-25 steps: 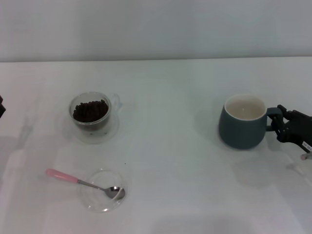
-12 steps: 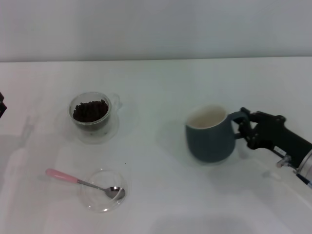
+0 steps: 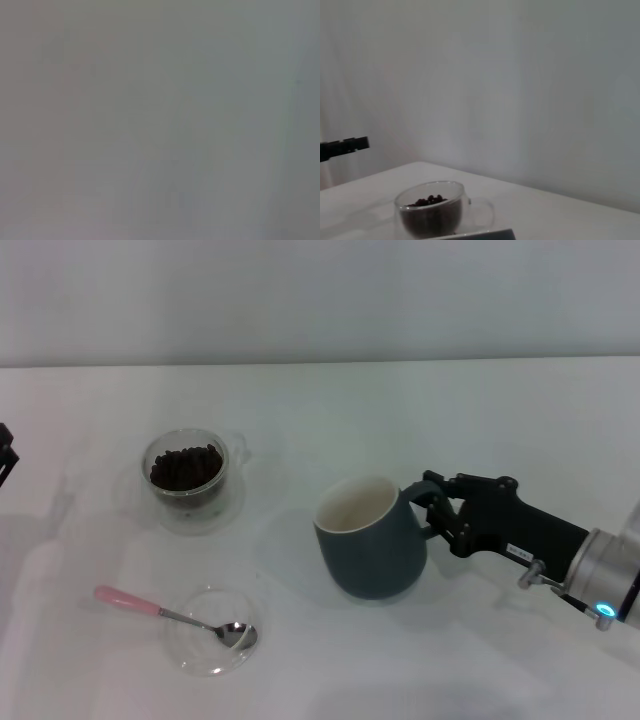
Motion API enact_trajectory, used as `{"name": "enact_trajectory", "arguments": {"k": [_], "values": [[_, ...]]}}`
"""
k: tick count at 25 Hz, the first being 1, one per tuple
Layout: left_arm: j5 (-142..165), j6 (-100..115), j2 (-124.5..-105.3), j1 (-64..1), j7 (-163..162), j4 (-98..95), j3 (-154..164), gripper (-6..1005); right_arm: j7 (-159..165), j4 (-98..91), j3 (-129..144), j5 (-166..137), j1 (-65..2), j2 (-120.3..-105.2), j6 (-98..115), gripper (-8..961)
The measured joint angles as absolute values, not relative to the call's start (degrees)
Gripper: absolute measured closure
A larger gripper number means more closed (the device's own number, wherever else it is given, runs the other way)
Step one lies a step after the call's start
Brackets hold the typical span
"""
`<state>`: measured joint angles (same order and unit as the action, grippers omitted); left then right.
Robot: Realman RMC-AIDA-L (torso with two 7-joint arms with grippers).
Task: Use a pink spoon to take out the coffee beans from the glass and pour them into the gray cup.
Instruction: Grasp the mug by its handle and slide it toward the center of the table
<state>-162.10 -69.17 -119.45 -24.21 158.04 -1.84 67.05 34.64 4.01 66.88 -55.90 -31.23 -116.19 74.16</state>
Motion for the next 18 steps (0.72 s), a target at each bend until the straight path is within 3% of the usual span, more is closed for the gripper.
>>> {"name": "enact_trajectory", "arguments": {"k": [18], "values": [[-161.86,-69.17,-119.45,-24.58,157.85,-1.84,67.17,131,34.28,3.01,67.75,-60.51,-30.67,-116.19,71.40,782]]}}
